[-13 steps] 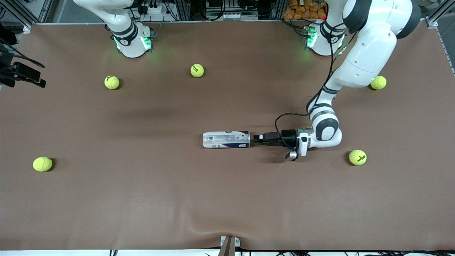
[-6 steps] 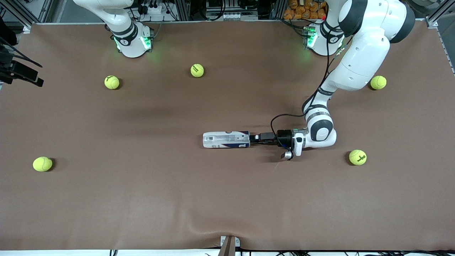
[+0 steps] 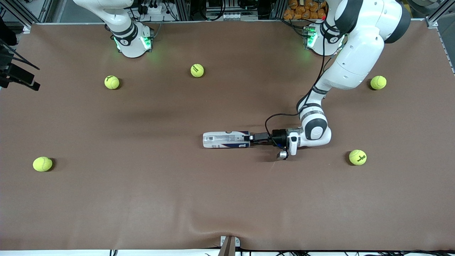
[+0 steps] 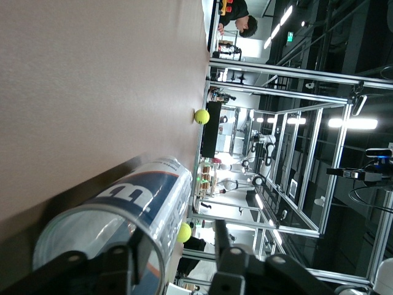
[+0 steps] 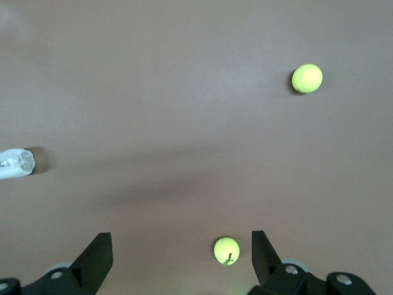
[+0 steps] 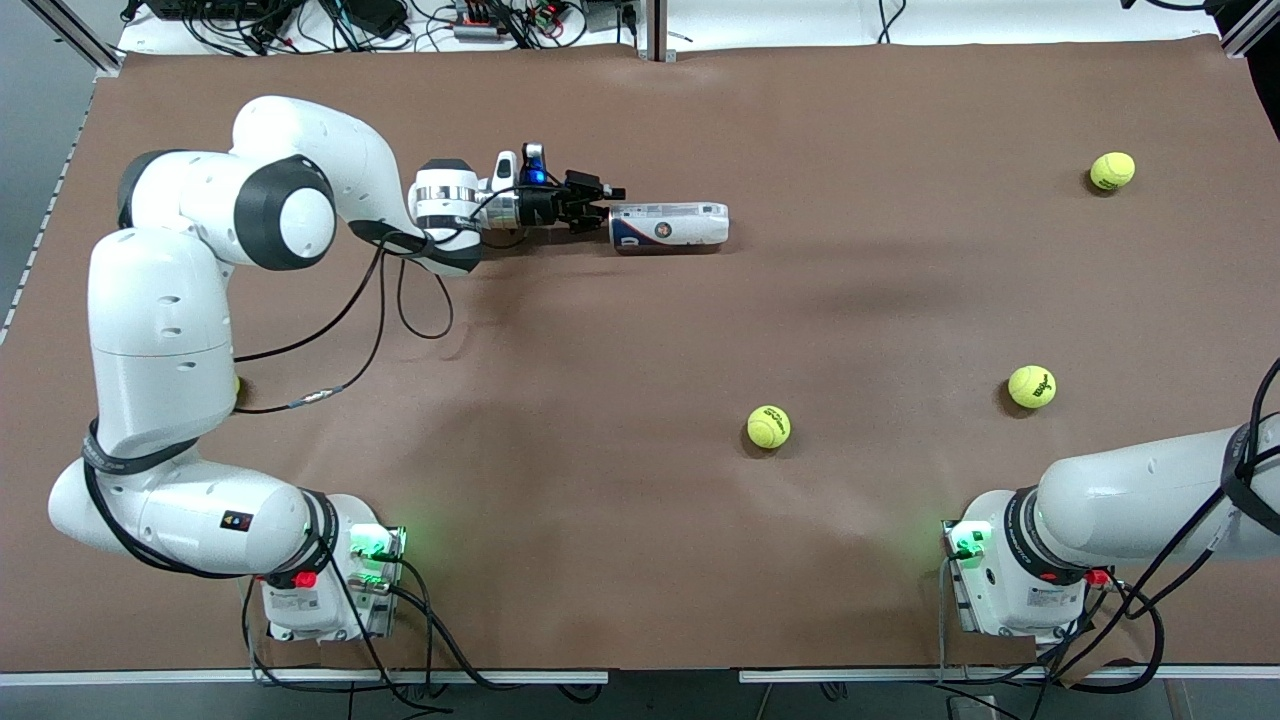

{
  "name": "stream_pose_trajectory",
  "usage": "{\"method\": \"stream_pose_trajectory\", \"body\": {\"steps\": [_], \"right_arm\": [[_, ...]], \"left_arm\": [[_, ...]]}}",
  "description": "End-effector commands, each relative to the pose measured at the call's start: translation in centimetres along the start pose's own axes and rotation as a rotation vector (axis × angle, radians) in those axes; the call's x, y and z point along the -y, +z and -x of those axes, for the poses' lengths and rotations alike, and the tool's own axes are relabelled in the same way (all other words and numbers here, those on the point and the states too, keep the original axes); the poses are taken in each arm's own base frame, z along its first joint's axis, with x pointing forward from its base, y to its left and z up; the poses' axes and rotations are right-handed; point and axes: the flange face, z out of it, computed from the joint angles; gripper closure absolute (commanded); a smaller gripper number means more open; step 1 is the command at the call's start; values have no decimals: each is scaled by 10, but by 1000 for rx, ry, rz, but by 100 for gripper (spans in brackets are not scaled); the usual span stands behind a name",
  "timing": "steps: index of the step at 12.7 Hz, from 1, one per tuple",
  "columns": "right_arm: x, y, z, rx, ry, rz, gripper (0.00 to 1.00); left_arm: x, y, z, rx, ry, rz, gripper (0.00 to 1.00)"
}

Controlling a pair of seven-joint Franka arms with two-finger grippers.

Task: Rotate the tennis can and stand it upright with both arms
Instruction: 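Grasp the open end of the lying can with the left gripper, then lift and rotate the can upright with the left gripper, set it down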

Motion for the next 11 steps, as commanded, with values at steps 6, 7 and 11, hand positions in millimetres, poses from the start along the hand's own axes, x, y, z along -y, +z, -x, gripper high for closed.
{"method": "stream_pose_trajectory", "body": {"steps": [6,7,11], "right_arm": [[10,-4,-1,-15,-16,-15,0],[10,-5,0,-17,-16,-15,0],[9,-5,0,-17,-14,-13,0]], "left_arm": [[-54,-29,-29,-69,20,6,100],[-76,-31,-29,-72,-20,9,100],[-154,-50,-40,-68,-121,-42,100]]}}
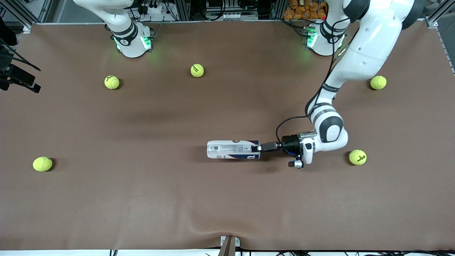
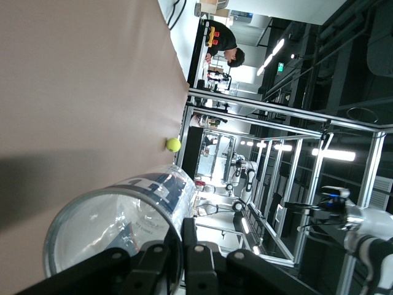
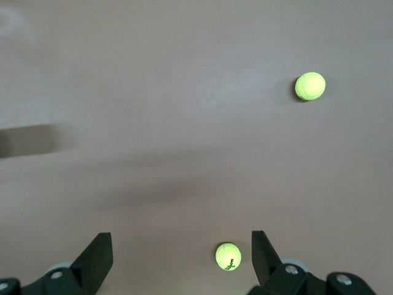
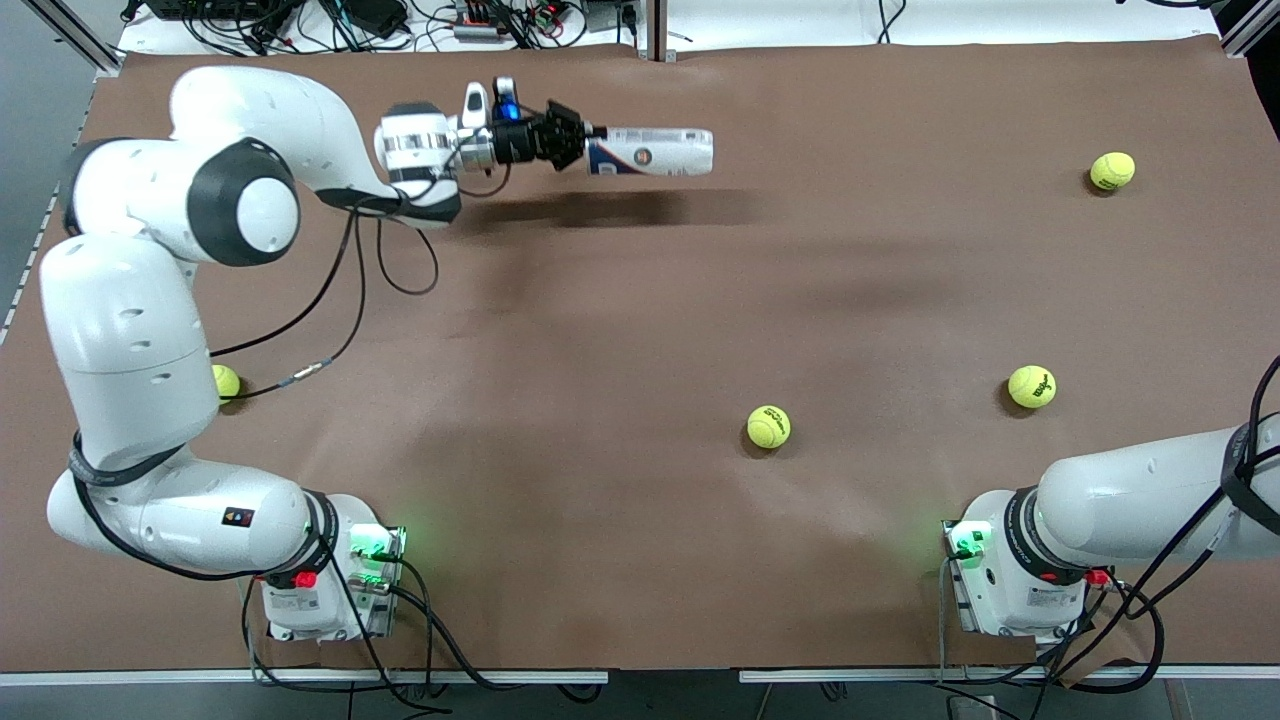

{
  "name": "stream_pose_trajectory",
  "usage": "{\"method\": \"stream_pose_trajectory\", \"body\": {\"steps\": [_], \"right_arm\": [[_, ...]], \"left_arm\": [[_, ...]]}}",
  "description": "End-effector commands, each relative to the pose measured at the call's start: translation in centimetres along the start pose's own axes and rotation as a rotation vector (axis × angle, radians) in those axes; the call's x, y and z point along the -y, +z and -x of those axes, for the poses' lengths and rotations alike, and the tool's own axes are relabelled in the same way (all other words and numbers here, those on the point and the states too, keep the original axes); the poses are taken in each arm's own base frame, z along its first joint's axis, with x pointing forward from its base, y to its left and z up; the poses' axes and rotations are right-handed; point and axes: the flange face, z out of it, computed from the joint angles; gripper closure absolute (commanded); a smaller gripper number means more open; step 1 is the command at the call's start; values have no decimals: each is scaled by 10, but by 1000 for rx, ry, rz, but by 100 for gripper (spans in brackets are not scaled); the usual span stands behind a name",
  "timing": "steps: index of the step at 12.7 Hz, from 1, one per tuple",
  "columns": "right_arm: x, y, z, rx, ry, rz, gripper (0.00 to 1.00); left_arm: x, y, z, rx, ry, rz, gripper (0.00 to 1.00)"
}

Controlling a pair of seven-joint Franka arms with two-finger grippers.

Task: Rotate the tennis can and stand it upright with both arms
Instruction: 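Lift and rotate the can upright with the left gripper, set it down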

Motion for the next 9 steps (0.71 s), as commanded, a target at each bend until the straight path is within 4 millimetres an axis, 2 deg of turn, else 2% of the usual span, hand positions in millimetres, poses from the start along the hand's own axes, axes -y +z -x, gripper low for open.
{"method": "stream_pose_trajectory", "body": {"steps": [1,2,5,9], "right_arm": [[0,-5,0,-8,2,-13,0],[0,-5,1,-7,-1,-13,0],[1,-5,1,-7,-4,-13,0],[1,-4,1,-4,-26,-11,0]], "left_arm": [[-58,-13,9,-39,-52,-91,100],[-78,-7,14,-59,-102,-108,100],[-123,3,28,-124,-166,-165,100],[-157,38,55,-179,-193,-361,100]]}}
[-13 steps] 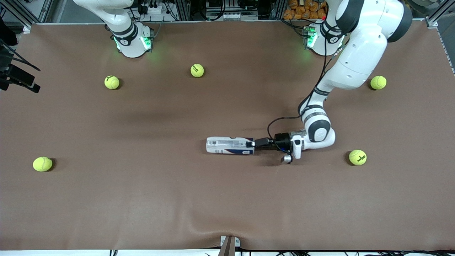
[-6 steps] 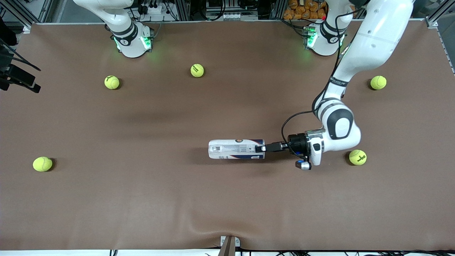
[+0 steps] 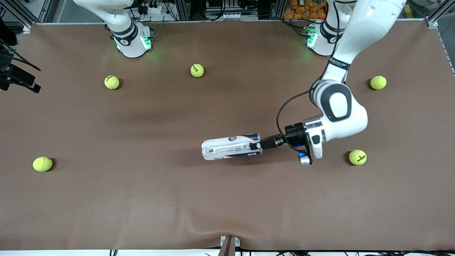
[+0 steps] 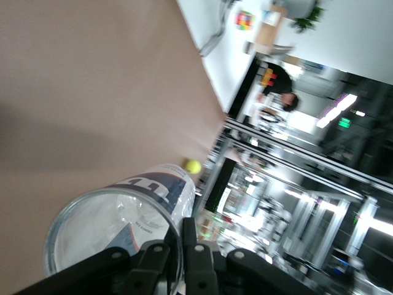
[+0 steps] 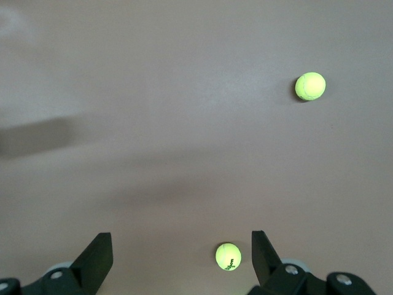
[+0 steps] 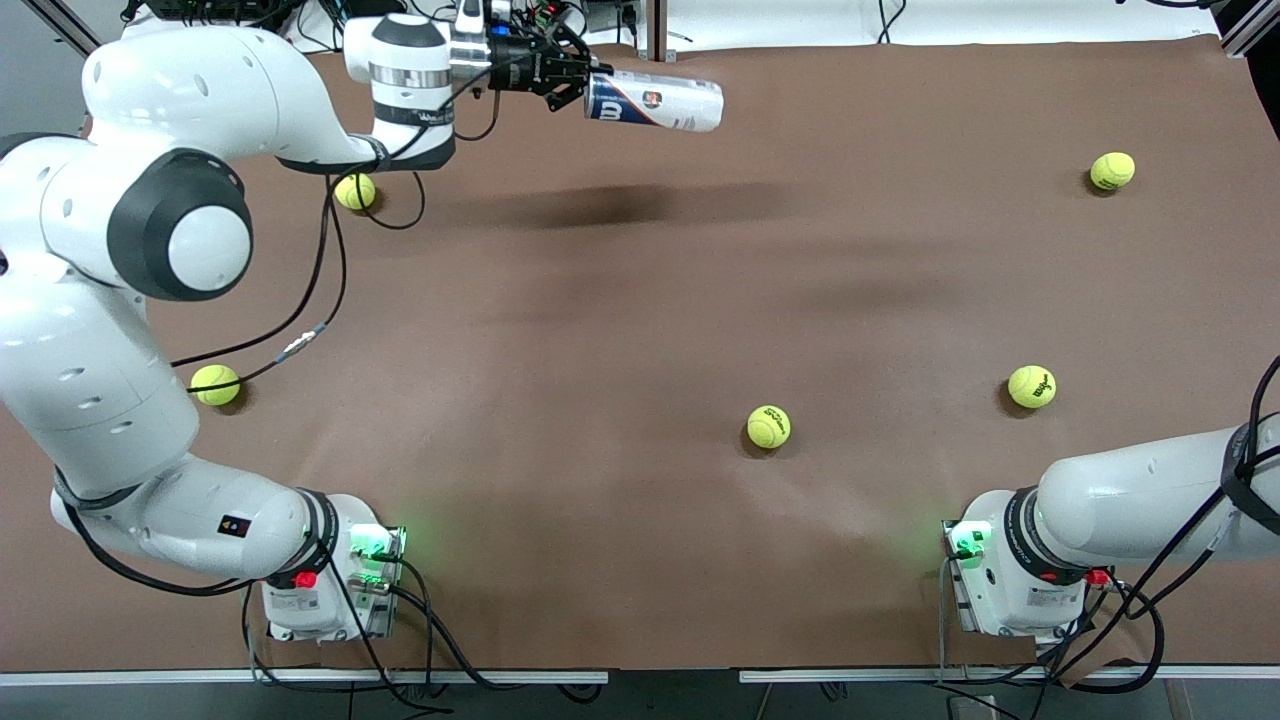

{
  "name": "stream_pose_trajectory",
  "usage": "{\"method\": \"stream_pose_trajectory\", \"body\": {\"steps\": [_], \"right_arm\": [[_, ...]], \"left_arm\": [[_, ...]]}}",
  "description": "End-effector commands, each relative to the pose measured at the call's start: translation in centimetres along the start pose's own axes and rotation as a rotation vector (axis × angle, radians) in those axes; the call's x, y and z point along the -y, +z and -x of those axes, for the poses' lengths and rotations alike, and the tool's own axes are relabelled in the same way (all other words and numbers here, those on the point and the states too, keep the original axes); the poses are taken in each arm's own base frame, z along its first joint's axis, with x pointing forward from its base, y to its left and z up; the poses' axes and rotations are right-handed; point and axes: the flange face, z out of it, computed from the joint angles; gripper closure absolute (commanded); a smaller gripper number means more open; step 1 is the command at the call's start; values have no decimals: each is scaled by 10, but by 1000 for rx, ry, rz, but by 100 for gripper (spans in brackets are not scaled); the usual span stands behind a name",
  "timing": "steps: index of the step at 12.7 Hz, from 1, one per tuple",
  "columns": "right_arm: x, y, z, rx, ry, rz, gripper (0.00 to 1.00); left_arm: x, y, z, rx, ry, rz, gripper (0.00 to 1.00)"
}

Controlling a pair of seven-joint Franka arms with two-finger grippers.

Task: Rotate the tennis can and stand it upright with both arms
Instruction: 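Lift and rotate the can upright with the left gripper, set it down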

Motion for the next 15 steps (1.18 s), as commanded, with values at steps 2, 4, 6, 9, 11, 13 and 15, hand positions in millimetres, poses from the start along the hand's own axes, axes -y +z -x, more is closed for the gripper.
{"method": "stream_pose_trajectory", "body": {"steps": [2,4,6,9,11,13,15], "right_arm": [[1,-4,2,3,-147,-10,0],[-4,-4,2,6,-183,-10,0],[-6,1,2,20,-167,-10,0],[-6,8,3,63,-34,-7,0],[-3,9,3,67,-37,-8,0],[-1,9,3,67,-38,-8,0],[-2,8,3,64,-35,-6,0]], "left_arm": [[-28,4,31,-40,-16,-201,100],[-44,10,44,-75,-10,-358,100],[-53,28,65,-118,-19,-495,100],[-47,61,104,-144,-12,-671,100],[-46,81,130,-218,16,-801,100],[-42,98,156,-268,58,-939,100],[-34,114,179,-329,66,-1003,100]]}}
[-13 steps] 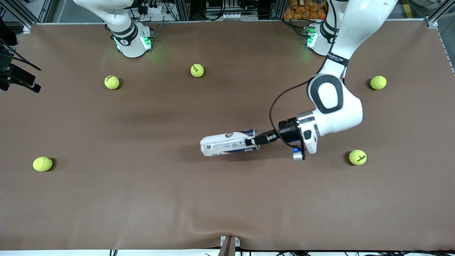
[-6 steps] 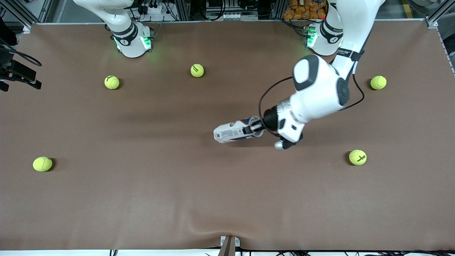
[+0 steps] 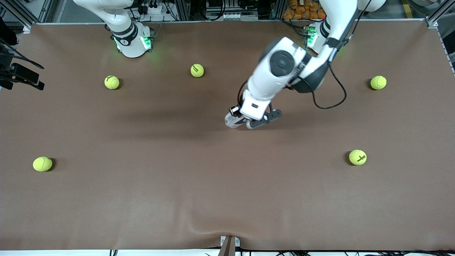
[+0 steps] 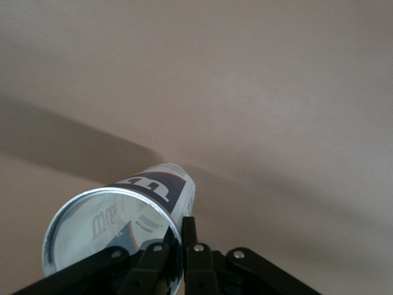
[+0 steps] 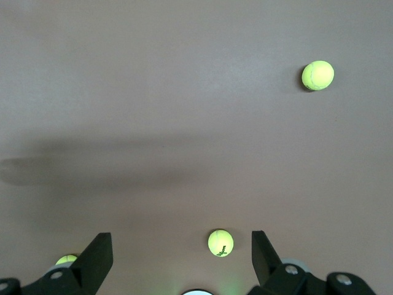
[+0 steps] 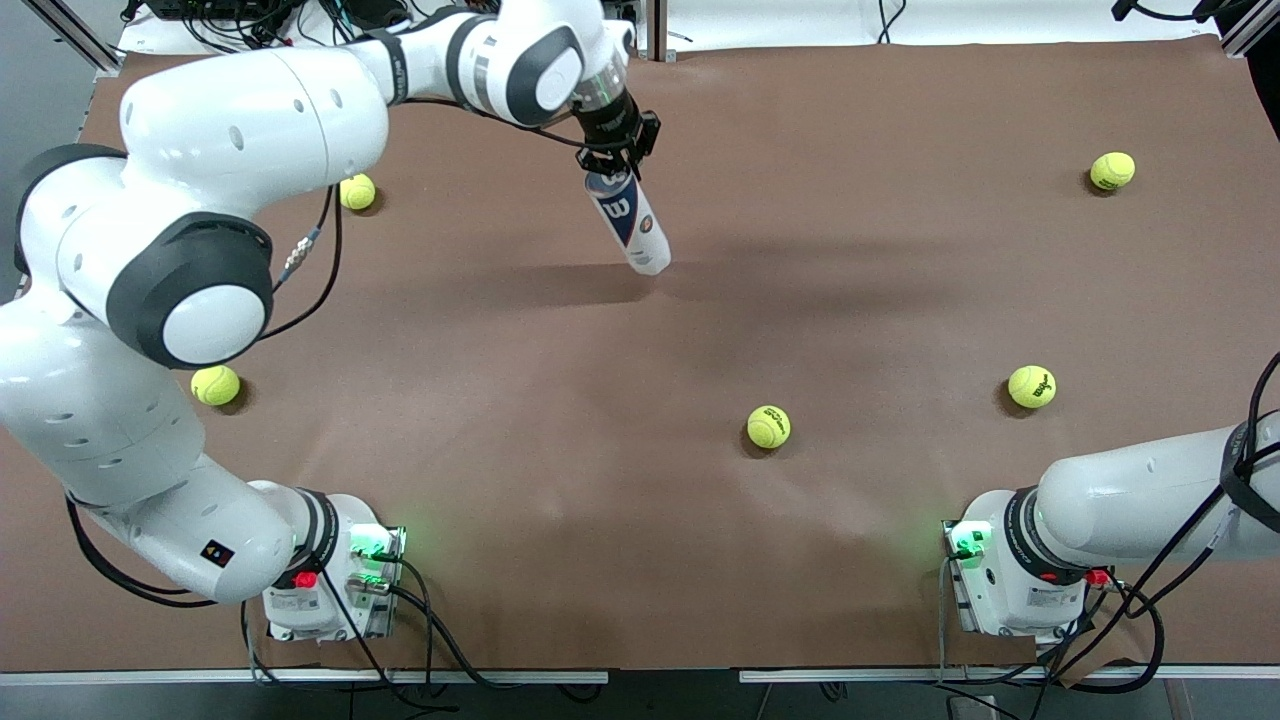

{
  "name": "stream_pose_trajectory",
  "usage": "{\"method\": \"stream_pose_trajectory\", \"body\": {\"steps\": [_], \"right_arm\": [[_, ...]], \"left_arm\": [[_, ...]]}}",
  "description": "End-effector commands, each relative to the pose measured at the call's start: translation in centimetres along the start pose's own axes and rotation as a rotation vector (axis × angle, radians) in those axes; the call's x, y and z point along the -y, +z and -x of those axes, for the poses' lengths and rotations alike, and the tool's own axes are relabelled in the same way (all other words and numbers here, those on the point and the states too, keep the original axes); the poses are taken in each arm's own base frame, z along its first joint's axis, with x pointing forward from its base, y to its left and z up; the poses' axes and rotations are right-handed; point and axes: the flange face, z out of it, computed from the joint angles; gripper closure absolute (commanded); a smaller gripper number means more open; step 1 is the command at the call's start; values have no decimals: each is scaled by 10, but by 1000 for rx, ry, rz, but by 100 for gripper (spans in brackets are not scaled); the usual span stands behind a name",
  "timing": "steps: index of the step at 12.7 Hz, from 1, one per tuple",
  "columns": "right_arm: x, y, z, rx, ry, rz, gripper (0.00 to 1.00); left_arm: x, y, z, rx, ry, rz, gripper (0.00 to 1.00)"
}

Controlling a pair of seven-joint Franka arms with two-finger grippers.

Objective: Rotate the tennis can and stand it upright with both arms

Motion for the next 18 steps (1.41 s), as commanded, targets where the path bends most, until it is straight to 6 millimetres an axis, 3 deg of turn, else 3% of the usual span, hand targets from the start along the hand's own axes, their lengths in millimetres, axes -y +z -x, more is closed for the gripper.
{"method": "stream_pose_trajectory", "body": {"steps": [1,6,7,8,9,11,13,16,18], "right_arm": [[-1,-3,1,1,23,-7,0],[1,-3,1,1,20,-8,0],[1,-3,1,1,21,-8,0],[1,-3,1,1,20,-8,0],[1,-3,1,1,21,-8,0],[2,-3,1,0,20,-8,0],[2,-4,1,0,20,-8,0],[2,-4,1,0,18,-8,0],[2,-4,1,-1,17,-8,0]], "left_arm": [[-10,4,24,-102,-16,-73,100],[-23,48,39,-212,-59,-141,100],[-23,51,41,-231,-50,-148,89],[-27,51,39,-230,-61,-140,15],[-30,46,39,-234,-95,-126,0],[-30,37,39,-244,-110,-118,0],[-34,12,38,-253,-110,-123,0],[-21,-75,38,-268,-157,-153,0],[5,-132,11,-282,-201,-149,0]]}}
